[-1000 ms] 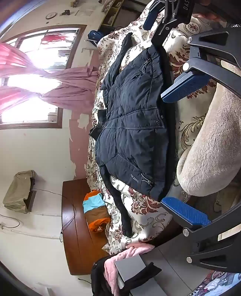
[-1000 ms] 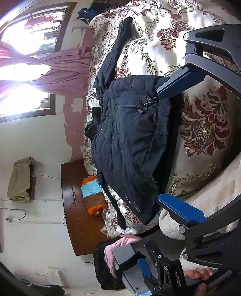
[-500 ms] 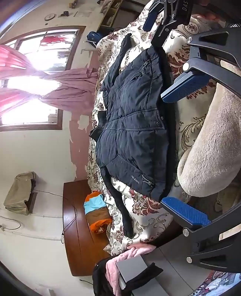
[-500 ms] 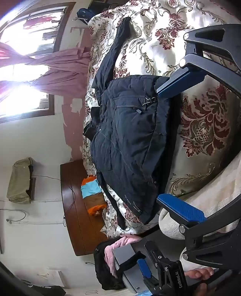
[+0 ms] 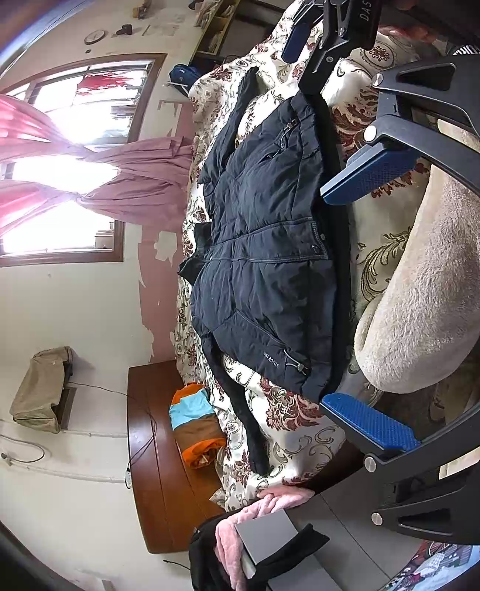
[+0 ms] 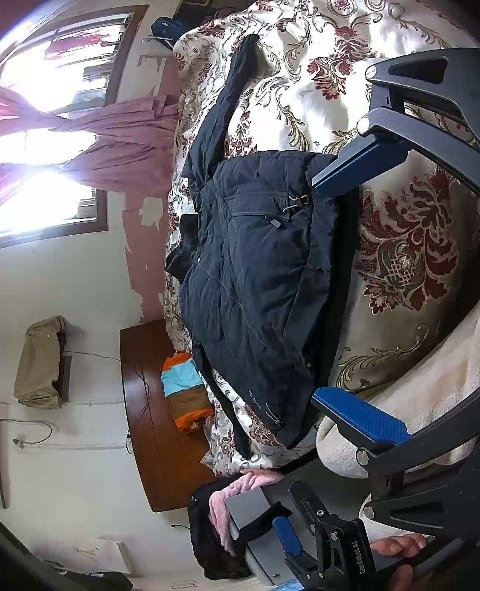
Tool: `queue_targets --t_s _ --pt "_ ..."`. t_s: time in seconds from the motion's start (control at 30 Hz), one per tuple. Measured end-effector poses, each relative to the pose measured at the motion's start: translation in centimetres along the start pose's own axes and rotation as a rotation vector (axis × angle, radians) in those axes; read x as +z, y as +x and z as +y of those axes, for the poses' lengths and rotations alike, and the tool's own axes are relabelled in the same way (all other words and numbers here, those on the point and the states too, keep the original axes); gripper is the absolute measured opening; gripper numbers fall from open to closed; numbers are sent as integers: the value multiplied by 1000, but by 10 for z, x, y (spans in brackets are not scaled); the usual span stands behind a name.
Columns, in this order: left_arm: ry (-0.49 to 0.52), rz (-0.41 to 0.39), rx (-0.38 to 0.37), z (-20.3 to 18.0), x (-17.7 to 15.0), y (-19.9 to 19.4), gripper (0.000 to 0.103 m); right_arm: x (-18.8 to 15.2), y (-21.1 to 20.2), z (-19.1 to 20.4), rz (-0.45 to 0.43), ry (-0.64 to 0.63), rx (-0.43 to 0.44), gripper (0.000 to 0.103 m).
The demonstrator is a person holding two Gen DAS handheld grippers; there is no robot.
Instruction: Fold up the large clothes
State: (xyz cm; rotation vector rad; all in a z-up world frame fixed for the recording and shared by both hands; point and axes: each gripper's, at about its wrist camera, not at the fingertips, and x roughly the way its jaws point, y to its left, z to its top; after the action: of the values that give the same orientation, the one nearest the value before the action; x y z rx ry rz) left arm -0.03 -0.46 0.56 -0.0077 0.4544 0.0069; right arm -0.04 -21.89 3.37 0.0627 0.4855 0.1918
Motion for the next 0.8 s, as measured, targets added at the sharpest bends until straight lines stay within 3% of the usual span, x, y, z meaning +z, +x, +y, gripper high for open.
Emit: queue_targets --t_s 0.8 --pt "9 -1 6 -2 0 -1 103 0 0 -2 4 10 0 102"
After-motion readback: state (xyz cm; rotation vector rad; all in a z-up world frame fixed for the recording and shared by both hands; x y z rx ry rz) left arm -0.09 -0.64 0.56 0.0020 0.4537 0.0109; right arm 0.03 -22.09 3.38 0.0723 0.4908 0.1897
